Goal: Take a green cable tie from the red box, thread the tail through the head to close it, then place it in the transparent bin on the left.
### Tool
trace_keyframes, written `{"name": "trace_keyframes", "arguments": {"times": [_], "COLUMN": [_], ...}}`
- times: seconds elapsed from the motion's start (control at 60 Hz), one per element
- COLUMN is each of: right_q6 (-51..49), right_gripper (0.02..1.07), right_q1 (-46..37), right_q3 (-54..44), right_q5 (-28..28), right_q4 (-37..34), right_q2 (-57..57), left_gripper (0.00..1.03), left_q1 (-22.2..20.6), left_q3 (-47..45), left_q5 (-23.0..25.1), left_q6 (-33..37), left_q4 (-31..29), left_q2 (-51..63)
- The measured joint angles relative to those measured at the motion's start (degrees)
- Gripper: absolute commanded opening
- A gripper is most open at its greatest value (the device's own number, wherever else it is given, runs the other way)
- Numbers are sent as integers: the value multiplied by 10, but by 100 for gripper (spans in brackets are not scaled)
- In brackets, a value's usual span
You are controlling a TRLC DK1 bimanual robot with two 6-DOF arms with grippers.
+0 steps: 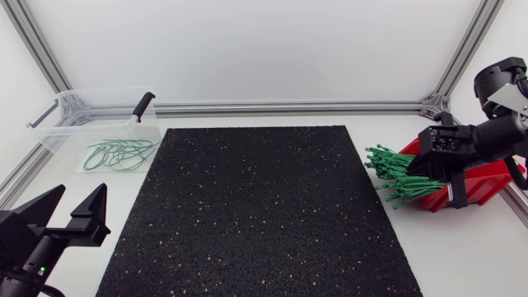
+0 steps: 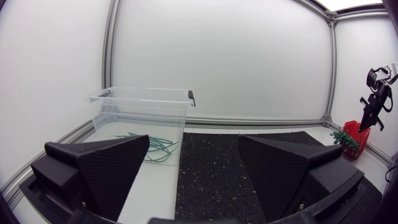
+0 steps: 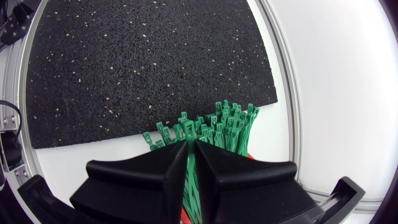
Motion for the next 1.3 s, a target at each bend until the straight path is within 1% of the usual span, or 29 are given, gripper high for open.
{"name": "trace_keyframes", "arguments": {"times": [0.133,0.183,0.2,0.217,0.233,0.433,0.583,0.65,0.7,0.767,0.85,1.1,1.233,1.3], "right_q6": [8,10,11,14,15,43,44,44,49,54,65,136,204,238], "right_gripper": [17,15,13,8,7,8,8,8,8,8,8,8,8,8], "right_q1": [7,7,7,7,7,6,2,-3,-7,-13,-19,-39,-39,-39], "right_q3": [-3,-6,-7,-8,-9,-9,-9,-5,8,30,66,195,262,286], "right_q5": [0,0,0,0,0,11,11,11,7,-7,-27,-129,-183,-196], "right_q4": [19,27,30,31,31,33,33,22,-5,-30,-42,-99,-104,-102], "right_q2": [-9,-9,-9,-9,-9,-7,-9,-13,-15,-17,-23,-30,-43,-50], "left_gripper": [99,99,99,99,99,99,99,99,99,99,99,99,99,99], "left_q1": [0,0,0,0,0,0,0,0,0,0,0,0,0,0], "left_q3": [0,0,0,0,0,0,0,0,0,0,0,0,0,0], "left_q5": [0,0,0,0,0,0,0,0,0,0,0,0,0,0], "left_q6": [0,0,0,0,0,0,0,0,0,0,0,0,0,0], "left_q4": [0,0,0,0,0,0,0,0,0,0,0,0,0,0], "left_q2": [0,0,0,0,0,0,0,0,0,0,0,0,0,0]}}
